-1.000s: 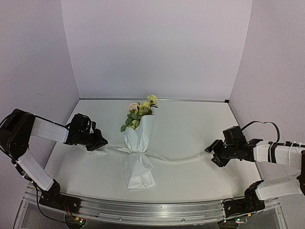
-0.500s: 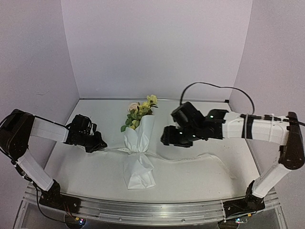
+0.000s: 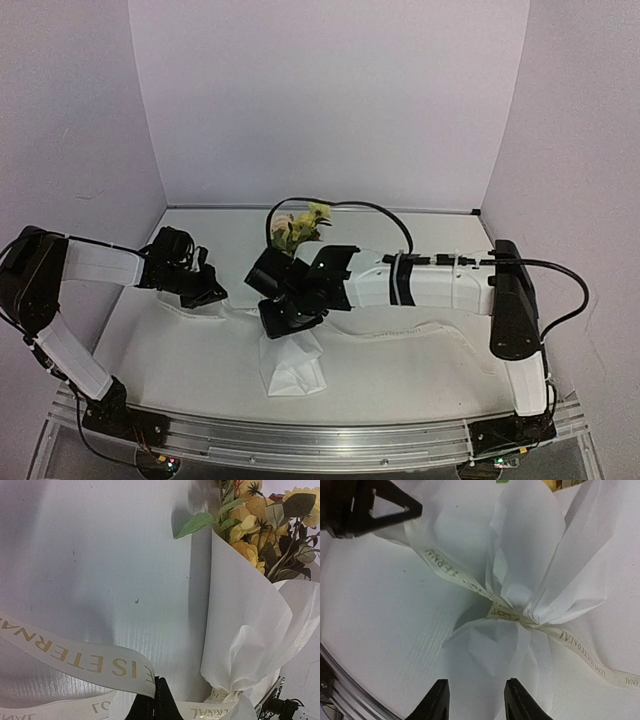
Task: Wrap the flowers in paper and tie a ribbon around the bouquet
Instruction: Pick up the left side of the half-tied ribbon at the center of the board.
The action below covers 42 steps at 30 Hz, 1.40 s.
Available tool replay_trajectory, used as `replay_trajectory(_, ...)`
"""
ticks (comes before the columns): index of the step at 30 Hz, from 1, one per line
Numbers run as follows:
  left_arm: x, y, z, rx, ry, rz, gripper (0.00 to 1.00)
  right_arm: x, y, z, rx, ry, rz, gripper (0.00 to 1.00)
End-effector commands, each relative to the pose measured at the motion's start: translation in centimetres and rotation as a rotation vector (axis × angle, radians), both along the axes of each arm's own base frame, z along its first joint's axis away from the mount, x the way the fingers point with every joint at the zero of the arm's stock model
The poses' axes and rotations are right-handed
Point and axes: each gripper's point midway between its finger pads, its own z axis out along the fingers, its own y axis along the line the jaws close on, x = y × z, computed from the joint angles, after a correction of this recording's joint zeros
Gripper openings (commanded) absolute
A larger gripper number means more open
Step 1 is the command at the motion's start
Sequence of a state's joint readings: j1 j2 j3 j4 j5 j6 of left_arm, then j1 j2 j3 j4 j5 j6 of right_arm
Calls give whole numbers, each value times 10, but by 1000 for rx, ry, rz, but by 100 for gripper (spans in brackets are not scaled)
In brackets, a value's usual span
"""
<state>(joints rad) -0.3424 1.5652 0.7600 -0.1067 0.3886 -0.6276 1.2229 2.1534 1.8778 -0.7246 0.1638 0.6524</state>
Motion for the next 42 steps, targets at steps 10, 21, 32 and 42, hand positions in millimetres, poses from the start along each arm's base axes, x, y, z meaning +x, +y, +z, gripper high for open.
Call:
replay_trajectory(10,9,-11,1,-71,5,21,0,-73,-43,-32,-212,67,74,21)
replay_trajectory(21,12,-8,-2,-40,-1,22,0,-91,-11,-30,-103,172,110,19)
replay_trajectory(32,8,1,-9,-10,11,57,0,-34,-32,49,42,49,23,70)
replay_trajectory(42,54,-37,-23,-30,15,-31,0,42,-120,34,33,13,-321,80)
